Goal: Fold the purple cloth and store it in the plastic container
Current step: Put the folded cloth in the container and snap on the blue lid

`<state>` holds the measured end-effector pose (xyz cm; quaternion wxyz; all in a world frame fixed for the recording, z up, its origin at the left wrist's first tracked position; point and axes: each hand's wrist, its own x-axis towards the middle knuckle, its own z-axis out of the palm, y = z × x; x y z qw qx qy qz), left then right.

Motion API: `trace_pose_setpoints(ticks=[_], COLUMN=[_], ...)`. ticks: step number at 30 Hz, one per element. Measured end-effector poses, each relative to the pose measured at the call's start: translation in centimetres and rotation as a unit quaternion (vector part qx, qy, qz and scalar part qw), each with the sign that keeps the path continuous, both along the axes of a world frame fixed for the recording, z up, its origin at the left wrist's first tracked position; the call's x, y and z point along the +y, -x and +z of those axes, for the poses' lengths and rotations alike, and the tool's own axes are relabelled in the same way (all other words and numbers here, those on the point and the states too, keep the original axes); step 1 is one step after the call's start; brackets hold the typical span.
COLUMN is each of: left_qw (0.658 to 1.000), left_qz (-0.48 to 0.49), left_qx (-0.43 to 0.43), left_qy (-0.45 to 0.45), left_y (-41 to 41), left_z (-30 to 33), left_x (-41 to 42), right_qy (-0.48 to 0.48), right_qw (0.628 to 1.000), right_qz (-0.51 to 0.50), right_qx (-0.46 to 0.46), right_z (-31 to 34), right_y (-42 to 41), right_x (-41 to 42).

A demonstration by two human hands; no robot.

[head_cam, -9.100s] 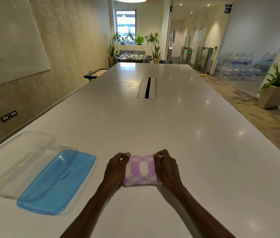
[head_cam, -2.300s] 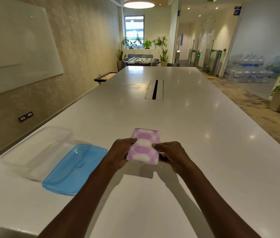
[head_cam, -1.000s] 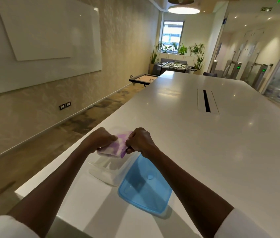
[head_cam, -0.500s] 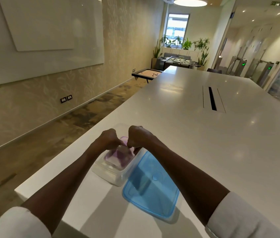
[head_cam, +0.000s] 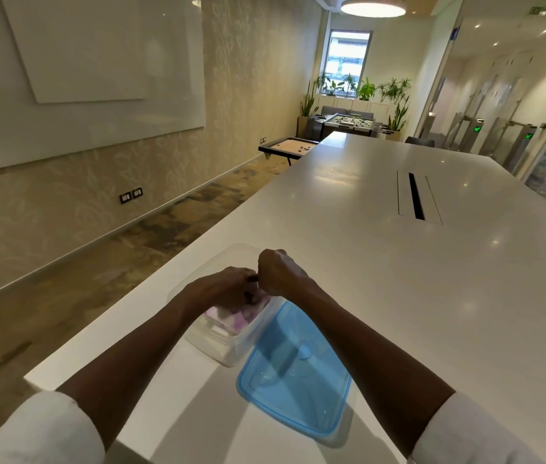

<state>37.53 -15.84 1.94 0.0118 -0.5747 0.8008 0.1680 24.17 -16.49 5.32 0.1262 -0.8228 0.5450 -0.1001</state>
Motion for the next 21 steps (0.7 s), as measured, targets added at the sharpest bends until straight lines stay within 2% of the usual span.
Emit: trace_pose_setpoints(ticks=[3, 8, 14, 18, 21], left_qw=[1.0, 0.999, 0.998, 0.992, 0.963], left_qz=[-0.016, 0.0, 0.018, 0.062, 0.111], left_qx=[-0.016, 0.024, 0.033, 0.088, 0.186], left_qy=[-0.011, -0.036, -0.041, 0.06, 0.16], left_y=[-0.3, -0.5, -0.7, -0.5, 0.6], left_z=[0.4, 0.8, 0.7, 1.9, 3.3], left_x=[0.1, 0.4, 0.6, 0.6, 0.5], right_qy=[0.001, 0.004, 0.0, 0.05, 0.119], right_qw=[0.999, 0.999, 0.998, 0.986, 0.97], right_qz=[-0.01, -0.008, -0.01, -0.017, -0.05], right_qx=[-0.03, -0.054, -0.067, -0.156, -0.205], right_z=[-0.4, -0.6, -0.4, 0.7, 1.5], right_y=[0.2, 0.4, 0.6, 1.4, 3.2], right_x=[-0.1, 0.1, 0.4, 1.2, 1.9])
